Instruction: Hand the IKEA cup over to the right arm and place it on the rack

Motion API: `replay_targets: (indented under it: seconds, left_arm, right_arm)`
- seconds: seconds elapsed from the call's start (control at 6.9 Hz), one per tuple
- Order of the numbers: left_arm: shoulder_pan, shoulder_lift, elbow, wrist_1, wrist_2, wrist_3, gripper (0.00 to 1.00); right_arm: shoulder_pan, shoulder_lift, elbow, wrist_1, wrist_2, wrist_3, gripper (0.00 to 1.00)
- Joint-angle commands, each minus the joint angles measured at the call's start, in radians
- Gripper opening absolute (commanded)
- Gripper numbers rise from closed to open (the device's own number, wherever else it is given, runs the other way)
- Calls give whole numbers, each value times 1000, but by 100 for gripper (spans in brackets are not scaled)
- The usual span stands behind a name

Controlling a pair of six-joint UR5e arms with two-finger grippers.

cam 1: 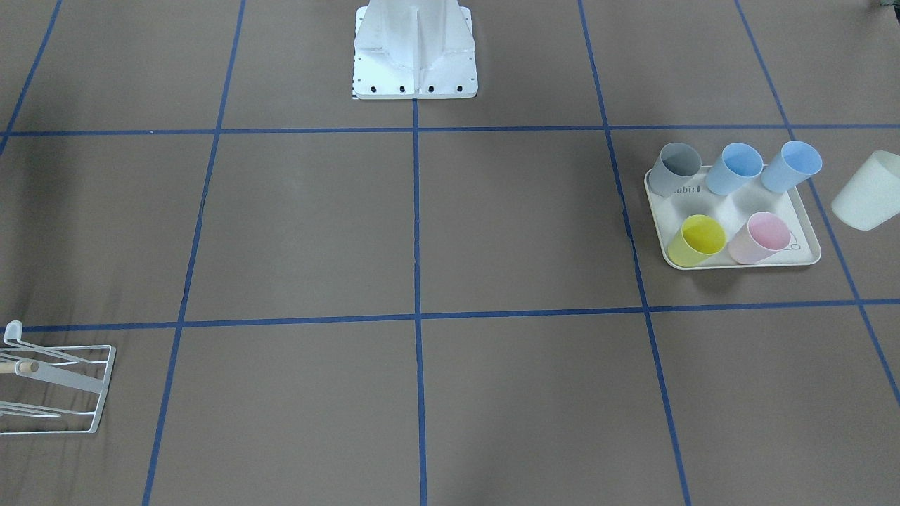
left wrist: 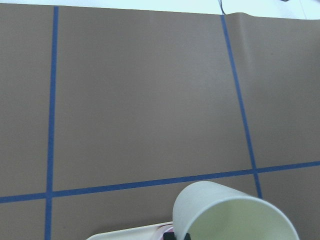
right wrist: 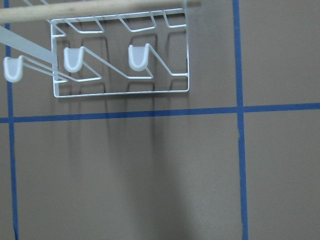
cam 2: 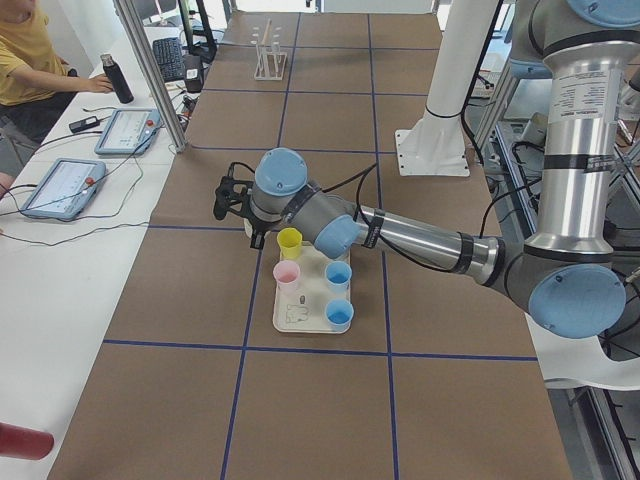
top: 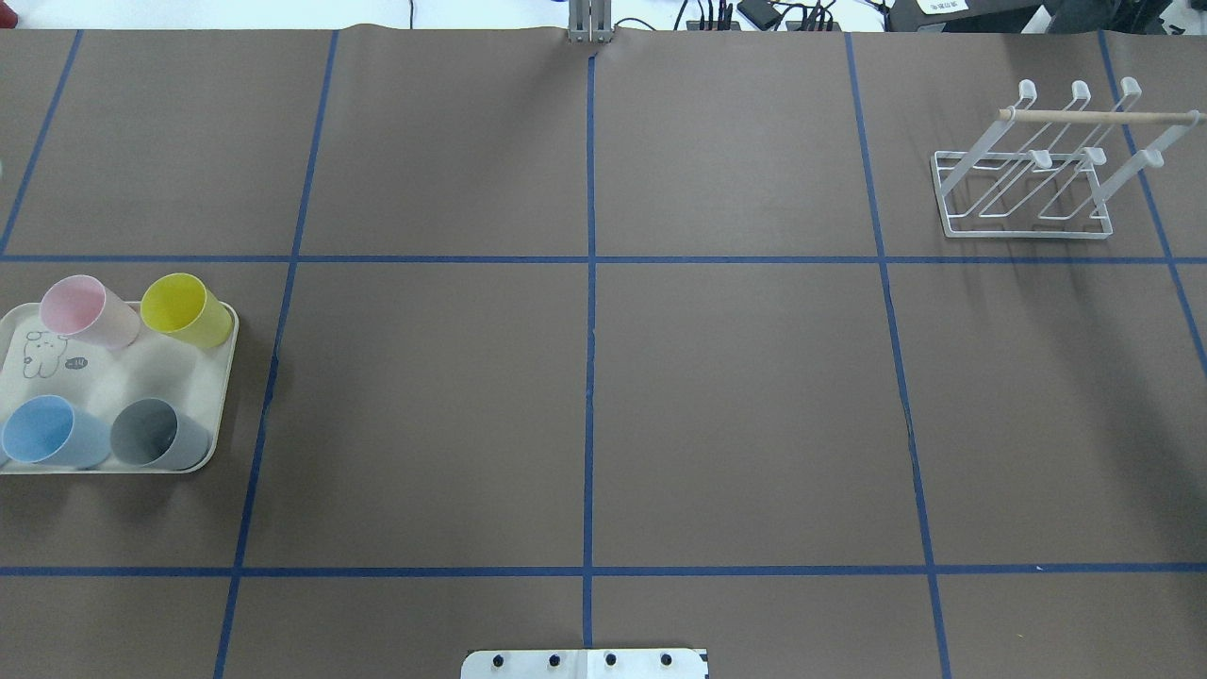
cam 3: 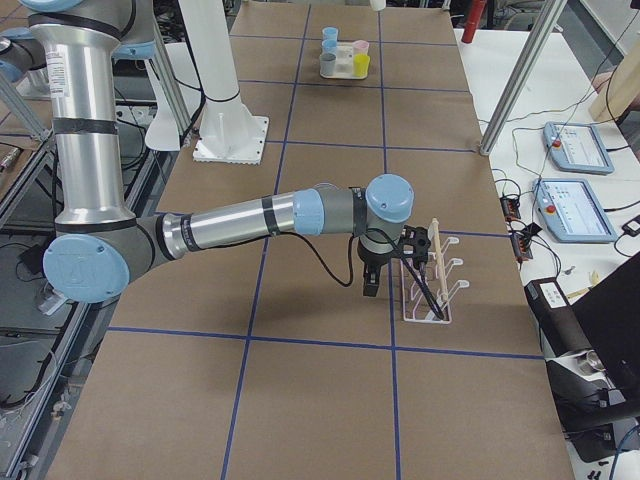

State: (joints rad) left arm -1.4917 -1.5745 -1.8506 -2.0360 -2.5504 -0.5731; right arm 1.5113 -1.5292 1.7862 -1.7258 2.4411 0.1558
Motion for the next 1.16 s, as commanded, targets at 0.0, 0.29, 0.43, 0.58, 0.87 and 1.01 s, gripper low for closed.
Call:
replay_targets:
  seconds: [0.0, 0.29, 0.43, 0.58, 0.87, 1.01]
  left_arm:
    - [60, -45, -38, 2, -132, -60, 0]
    - [163, -161, -52, -39, -134, -146, 0]
    - [227, -235, -47, -76, -125, -174, 0]
    - [313, -281, -45, -155, -32, -226, 0]
    - [535, -392, -39, -245, 132, -504, 0]
    - [588, -430, -38, -310, 192, -640, 0]
  right_arm:
    - [-26, 3, -7, 93, 73, 4, 100]
    - [-124, 14, -10, 289, 117, 191, 100]
    - [-199, 36, -10, 421, 118, 413, 100]
    - [-288, 76, -16, 554, 113, 629, 100]
    - [-395, 159, -66, 730, 108, 828, 100]
    - [-451, 243, -79, 758, 104, 897, 100]
